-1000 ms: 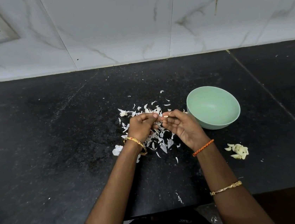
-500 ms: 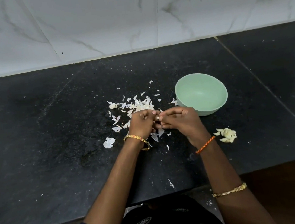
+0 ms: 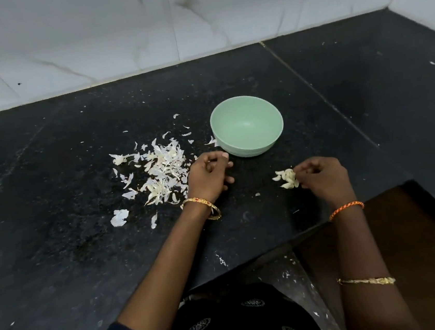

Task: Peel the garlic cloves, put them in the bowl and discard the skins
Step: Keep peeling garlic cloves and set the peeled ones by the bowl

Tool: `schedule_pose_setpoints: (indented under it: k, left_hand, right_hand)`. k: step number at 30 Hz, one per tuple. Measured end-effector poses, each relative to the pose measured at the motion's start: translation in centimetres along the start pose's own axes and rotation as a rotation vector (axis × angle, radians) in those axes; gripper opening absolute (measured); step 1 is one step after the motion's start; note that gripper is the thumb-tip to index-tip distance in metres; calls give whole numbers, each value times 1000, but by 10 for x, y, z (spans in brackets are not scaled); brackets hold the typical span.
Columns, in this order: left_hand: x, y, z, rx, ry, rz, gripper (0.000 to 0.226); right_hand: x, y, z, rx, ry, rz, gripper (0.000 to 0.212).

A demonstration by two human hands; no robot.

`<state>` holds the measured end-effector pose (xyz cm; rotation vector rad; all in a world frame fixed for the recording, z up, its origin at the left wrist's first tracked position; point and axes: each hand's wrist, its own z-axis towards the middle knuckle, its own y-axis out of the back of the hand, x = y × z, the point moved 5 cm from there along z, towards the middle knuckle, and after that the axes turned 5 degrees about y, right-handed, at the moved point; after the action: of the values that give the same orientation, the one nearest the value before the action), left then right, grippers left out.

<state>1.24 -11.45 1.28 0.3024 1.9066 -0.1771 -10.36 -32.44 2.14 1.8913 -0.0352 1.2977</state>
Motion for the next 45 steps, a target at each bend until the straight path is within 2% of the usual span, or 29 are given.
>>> schedule_pose_setpoints:
  k: [5, 8, 11, 13, 16, 19, 21, 23, 27, 31, 33, 37, 39, 42, 45]
  left_hand:
    - [-5, -7, 1, 24, -14, -18, 19]
    - [-3, -3, 2, 4, -22, -2, 15]
    - [0, 8, 1, -26, -46, 59, 8]
    - [2, 20, 1, -63, -57, 79, 11]
    - [0, 46, -1, -184, -75, 48, 26]
    - [-2, 78, -5, -357, -84, 45, 48]
    - [0, 104, -6, -457, -80, 52, 46]
    - [7, 130, -4, -564, -83, 73, 39]
    - [17, 159, -6, -681, -62, 66, 28]
    - [24, 166, -6, -671, -39, 68, 26]
    - [26, 167, -3, -652, -28, 62, 26]
    - [28, 168, 0, -625, -22, 113, 24]
    - [25, 172, 2, -576, -35, 153, 22]
    - [21, 171, 7, -424, -55, 222, 14]
    - [14, 166, 14, -281, -68, 163, 5]
  right_hand:
    - [0, -4, -4, -39, 6, -2, 15]
    - [10, -5, -8, -166, 22, 19, 15]
    - [37, -17, -13, -269, 136, 76, 12]
    - [61, -33, -14, -270, 226, 135, 10]
    - [99, -69, -18, -150, 350, 231, 11]
    - [131, -118, -24, 115, 470, 198, 11]
    - [148, -151, -28, 297, 537, 126, 12]
    - [159, -180, -33, 406, 595, 56, 13]
    - [163, -220, -37, 467, 621, -112, 10]
    - [164, -236, -38, 448, 607, -335, 14]
    - [170, -237, -40, 414, 612, -428, 7]
    - [176, -242, -42, 423, 633, -471, 7]
    - [171, -242, -40, 414, 610, -421, 13]
    - [163, -234, -34, 364, 532, -235, 11]
    - [162, -227, -24, 330, 491, -58, 14]
